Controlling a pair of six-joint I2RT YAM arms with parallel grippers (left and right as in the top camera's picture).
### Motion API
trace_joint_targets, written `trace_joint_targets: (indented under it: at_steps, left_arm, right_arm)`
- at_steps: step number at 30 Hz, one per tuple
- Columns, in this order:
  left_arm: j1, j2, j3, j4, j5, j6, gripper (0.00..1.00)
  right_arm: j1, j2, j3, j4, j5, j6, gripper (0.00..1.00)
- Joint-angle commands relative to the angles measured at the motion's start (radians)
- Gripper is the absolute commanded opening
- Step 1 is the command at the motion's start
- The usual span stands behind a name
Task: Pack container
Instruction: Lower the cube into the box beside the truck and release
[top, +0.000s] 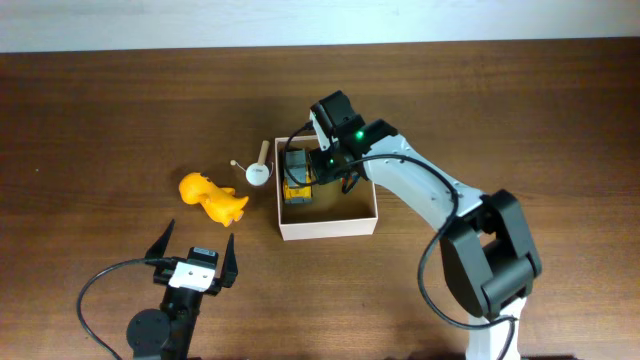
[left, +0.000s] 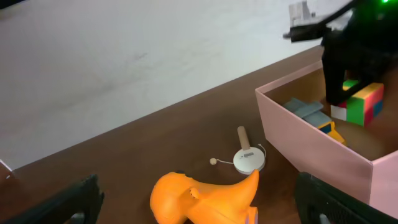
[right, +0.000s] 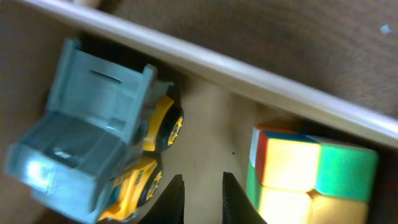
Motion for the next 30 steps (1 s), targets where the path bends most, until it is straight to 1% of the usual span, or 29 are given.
trace_joint_targets:
  at_steps: [1, 9, 22, 30]
  left_arm:
    - [0.005, -0.008, -0.005, -0.005, 0.0, 0.012, 0.99]
    - [0.005, -0.008, -0.005, -0.005, 0.0, 0.012, 0.99]
    - [0.005, -0.008, -0.005, -0.005, 0.0, 0.012, 0.99]
    - [0.005, -0.008, -0.005, -0.005, 0.0, 0.012, 0.99]
  right_arm:
    - [0.005, 0.02, 0.013, 0.02, -0.013, -0.022, 0.16]
    - [-0.009, 0.024, 0.013, 0.063, 0.014, -0.056, 0.17]
    - [-0.069, 0.024, 0.013, 0.067, 0.032, -0.057, 0.17]
    - [-0.071, 0.024, 0.013, 0.072, 0.032, -0.08, 0.17]
